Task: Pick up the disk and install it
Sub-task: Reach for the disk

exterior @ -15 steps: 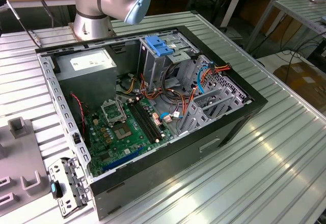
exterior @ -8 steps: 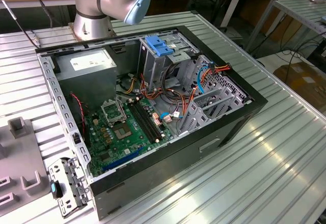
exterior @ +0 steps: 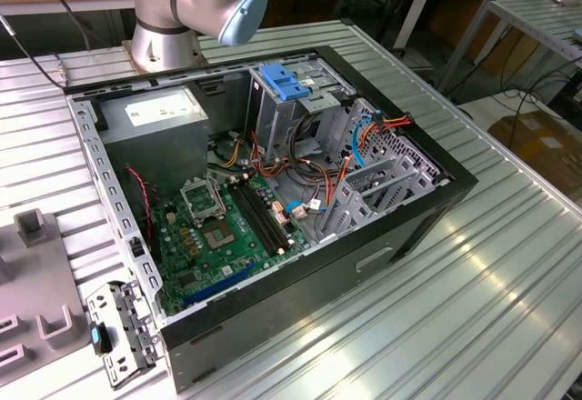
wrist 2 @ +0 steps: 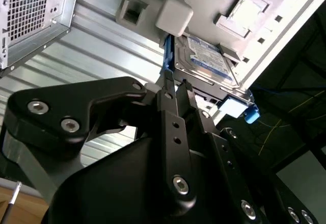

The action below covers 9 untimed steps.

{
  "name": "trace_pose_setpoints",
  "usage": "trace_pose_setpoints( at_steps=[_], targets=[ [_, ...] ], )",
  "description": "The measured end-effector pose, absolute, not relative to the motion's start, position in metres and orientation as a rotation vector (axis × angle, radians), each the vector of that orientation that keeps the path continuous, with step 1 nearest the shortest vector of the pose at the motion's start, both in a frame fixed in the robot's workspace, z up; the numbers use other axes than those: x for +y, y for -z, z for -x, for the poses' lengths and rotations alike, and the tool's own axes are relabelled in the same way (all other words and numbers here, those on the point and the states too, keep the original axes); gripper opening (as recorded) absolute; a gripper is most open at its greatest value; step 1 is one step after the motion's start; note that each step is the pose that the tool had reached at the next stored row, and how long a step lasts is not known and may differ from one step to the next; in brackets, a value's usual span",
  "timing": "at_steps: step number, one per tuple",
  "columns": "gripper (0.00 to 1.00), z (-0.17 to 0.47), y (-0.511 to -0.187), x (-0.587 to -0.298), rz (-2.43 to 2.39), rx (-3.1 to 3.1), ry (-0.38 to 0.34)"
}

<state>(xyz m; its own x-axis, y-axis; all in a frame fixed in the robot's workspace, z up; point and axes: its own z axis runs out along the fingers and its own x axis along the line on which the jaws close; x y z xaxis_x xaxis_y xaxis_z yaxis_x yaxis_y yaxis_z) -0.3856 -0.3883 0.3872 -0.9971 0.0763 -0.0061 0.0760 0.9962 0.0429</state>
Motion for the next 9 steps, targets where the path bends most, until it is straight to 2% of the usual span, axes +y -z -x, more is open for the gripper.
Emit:
trace_pose_setpoints(
  at_steps=[9],
  targets=[
    [0.24,0.431,-0.386,-0.384,-0.119,3.131,-0.067]
  ],
)
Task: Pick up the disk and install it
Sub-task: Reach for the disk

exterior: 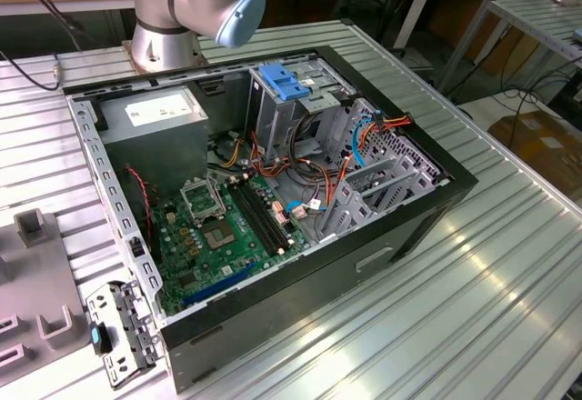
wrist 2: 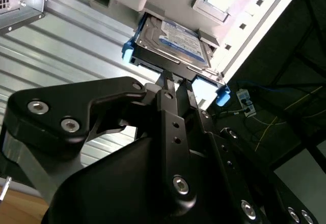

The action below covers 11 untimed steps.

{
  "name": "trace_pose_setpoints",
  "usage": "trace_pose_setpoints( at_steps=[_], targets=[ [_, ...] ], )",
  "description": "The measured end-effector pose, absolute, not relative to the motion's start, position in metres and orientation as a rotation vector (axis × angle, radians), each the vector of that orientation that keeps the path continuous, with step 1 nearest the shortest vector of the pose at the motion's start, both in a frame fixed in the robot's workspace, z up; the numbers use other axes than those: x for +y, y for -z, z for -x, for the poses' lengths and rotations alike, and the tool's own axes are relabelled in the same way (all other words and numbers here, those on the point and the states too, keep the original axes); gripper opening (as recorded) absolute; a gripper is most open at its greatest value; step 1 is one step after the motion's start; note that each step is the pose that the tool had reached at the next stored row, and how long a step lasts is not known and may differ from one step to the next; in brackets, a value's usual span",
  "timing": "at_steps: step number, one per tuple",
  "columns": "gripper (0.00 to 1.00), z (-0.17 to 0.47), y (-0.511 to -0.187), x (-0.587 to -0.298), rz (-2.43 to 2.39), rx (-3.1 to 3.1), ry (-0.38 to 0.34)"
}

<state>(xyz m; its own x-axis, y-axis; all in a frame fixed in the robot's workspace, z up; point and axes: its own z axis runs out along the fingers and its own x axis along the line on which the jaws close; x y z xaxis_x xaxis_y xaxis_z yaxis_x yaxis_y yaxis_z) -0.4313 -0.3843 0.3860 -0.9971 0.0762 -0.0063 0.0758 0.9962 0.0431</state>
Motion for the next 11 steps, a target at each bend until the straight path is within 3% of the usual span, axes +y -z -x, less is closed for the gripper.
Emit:
trace_pose_setpoints(
  at_steps=[11],
  targets=[
    [0.24,0.455,-0.386,-0.384,-0.119,3.131,-0.067]
  ],
)
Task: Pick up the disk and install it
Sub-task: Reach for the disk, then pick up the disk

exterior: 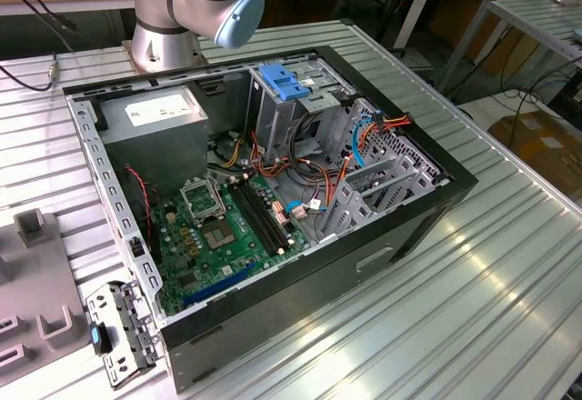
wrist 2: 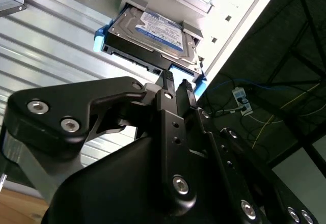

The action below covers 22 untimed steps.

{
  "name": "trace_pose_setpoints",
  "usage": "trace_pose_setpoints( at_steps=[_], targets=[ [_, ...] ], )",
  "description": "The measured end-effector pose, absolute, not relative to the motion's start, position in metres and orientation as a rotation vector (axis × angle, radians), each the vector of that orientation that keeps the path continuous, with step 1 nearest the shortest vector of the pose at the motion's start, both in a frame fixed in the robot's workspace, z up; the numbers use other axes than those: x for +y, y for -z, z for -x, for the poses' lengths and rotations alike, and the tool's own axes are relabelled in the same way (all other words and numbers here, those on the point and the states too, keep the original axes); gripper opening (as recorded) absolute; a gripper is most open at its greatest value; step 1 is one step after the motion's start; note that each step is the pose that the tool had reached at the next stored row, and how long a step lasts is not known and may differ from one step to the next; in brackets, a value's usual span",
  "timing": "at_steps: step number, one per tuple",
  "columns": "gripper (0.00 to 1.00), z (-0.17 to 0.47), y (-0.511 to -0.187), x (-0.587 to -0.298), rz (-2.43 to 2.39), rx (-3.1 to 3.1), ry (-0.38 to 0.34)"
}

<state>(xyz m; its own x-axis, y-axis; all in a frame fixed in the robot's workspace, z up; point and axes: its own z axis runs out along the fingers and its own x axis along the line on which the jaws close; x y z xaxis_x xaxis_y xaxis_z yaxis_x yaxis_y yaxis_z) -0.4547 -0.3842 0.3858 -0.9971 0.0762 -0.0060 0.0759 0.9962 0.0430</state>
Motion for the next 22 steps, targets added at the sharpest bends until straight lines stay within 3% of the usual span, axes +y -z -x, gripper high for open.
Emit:
trace_pose_setpoints(
  at_steps=[14,22],
  targets=[
    [0.24,0.4551,-0.3858,-0.3842,-0.076,3.133,-0.067],
    [0.24,0.4550,-0.3852,-0.3842,0.219,3.130,-0.067]
  ],
)
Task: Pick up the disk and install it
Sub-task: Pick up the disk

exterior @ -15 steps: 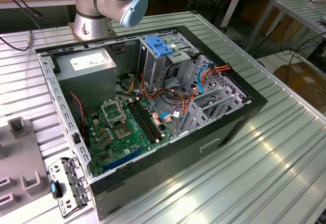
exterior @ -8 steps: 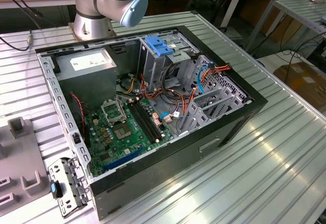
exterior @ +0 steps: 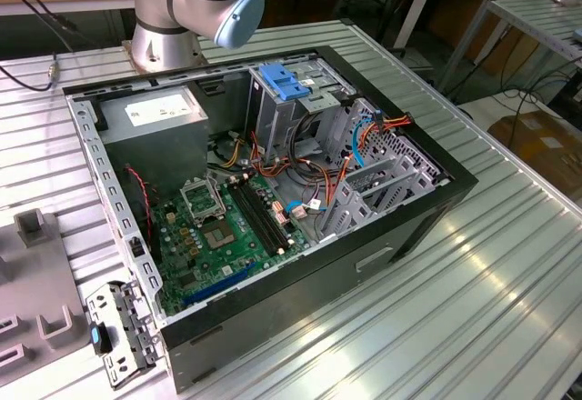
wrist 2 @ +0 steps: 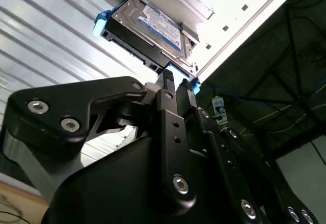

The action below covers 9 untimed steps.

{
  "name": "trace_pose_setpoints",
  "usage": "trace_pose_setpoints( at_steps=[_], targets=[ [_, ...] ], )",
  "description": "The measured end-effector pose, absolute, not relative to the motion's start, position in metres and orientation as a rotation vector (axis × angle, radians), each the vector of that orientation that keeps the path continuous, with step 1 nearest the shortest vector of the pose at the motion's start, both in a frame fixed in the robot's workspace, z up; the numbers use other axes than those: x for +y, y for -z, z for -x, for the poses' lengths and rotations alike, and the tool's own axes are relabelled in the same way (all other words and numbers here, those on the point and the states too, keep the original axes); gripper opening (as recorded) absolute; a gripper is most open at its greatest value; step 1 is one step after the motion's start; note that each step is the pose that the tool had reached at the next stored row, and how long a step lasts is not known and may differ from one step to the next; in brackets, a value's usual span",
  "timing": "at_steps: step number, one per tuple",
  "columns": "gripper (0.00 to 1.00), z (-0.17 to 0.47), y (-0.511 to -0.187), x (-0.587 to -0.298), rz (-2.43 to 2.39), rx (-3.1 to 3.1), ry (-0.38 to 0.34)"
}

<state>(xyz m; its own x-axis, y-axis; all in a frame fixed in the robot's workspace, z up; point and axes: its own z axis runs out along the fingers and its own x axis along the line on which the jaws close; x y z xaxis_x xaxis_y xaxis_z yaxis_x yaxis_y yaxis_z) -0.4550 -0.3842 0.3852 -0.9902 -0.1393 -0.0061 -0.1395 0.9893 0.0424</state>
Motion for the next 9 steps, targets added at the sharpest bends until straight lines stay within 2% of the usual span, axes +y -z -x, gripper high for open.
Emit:
trace_pose_setpoints(
  at_steps=[9],
  targets=[
    [0.24,0.4550,-0.3838,-0.3842,0.530,3.097,-0.067]
  ],
)
